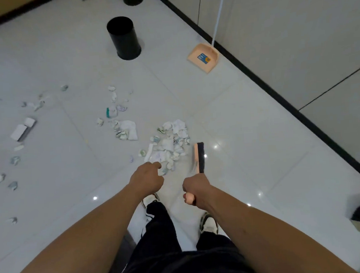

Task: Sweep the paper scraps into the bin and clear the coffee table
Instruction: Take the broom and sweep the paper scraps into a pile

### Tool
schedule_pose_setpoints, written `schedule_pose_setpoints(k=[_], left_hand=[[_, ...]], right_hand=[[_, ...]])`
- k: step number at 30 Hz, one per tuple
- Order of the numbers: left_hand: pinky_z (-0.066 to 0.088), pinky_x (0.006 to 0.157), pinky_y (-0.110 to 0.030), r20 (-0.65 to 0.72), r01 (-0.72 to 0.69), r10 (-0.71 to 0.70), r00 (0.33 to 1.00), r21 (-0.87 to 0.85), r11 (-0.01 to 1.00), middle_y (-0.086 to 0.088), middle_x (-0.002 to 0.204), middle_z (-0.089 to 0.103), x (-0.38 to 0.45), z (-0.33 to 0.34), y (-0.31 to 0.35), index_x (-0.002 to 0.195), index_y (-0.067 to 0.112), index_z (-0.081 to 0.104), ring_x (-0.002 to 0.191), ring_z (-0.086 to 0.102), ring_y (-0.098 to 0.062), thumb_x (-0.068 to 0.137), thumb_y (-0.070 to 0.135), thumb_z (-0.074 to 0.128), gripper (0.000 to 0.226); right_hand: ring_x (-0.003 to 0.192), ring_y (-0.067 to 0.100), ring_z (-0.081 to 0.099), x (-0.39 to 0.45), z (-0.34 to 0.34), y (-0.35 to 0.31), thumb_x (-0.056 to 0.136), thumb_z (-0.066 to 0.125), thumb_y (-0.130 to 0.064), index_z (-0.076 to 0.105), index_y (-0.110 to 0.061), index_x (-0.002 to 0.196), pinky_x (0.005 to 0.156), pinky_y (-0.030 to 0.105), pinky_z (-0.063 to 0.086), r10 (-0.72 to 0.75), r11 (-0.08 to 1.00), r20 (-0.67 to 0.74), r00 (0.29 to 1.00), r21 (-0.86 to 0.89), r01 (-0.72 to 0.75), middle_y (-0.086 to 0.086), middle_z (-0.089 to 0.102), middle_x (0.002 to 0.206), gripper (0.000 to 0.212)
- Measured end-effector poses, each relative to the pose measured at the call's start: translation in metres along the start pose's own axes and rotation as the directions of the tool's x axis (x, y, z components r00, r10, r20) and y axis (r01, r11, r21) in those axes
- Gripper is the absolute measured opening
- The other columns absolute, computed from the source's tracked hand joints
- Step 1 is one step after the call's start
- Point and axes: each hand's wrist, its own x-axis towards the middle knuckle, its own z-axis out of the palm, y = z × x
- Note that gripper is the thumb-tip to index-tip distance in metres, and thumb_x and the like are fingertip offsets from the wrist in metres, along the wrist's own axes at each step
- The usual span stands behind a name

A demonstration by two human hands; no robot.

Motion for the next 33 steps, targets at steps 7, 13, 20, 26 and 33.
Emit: schedule_pose_setpoints(k=[7,13,20,26,33], left_hand=[[0.04,0.097,-0.033,0.004,0.178,-0.179,0.984,-0.112,0.978,-0.007,0.135,0.05,0.021,-0.049,-0.12,0.138,0.022,0.047,0.126,0.045,-0.025,0.089,0.024,0.051,0.049],[0.04,0.094,-0.031,-0.013,0.248,-0.252,0.968,-0.152,0.957,-0.006,0.133,0.052,0.031,-0.074,-0.188,0.137,0.022,0.048,0.123,0.047,-0.024,0.091,0.025,0.052,0.047],[0.039,0.097,-0.032,-0.028,0.207,-0.216,0.976,-0.198,0.958,-0.009,0.132,0.052,0.061,-0.105,-0.201,0.137,0.019,0.048,0.123,0.047,-0.026,0.091,0.025,0.052,0.047],[0.039,0.097,-0.032,-0.017,0.126,-0.133,0.991,-0.219,0.967,-0.007,0.133,0.051,0.092,-0.126,-0.169,0.138,0.021,0.047,0.123,0.046,-0.025,0.09,0.024,0.051,0.049],[0.038,0.097,-0.031,-0.035,0.068,-0.077,0.996,-0.197,0.978,-0.006,0.134,0.05,0.13,-0.142,-0.117,0.139,0.022,0.047,0.123,0.047,-0.023,0.089,0.025,0.051,0.05]], right_hand=[[0.047,0.02,0.049,-0.009,0.151,-0.07,0.088,0.047,0.012,0.053,0.0,0.108,0.039,0.02,0.041,-0.008,0.998,0.2,0.98,-0.056,0.019,0.015,0.051,0.08,0.024],[0.035,0.013,0.038,-0.012,0.218,-0.115,0.09,0.052,0.004,0.051,-0.003,0.089,0.033,0.018,0.03,0.009,1.0,0.35,0.937,-0.007,-0.007,0.01,0.042,0.06,0.007],[0.031,0.014,0.037,-0.022,0.253,-0.138,0.09,0.053,0.005,0.051,-0.007,0.08,0.037,0.015,0.03,-0.016,0.993,0.288,0.958,-0.11,0.05,0.01,0.043,0.063,0.015],[0.039,0.02,0.044,-0.002,0.202,-0.163,0.083,0.046,0.007,0.049,-0.004,0.083,0.042,0.023,0.037,-0.205,0.96,0.048,0.978,-0.187,0.211,0.012,0.046,0.072,0.011],[0.06,0.032,0.061,0.046,0.103,-0.206,0.079,0.051,0.003,0.051,-0.001,0.071,0.06,0.034,0.044,-0.258,0.936,-0.196,0.946,-0.292,0.195,0.017,0.056,0.071,0.009]])
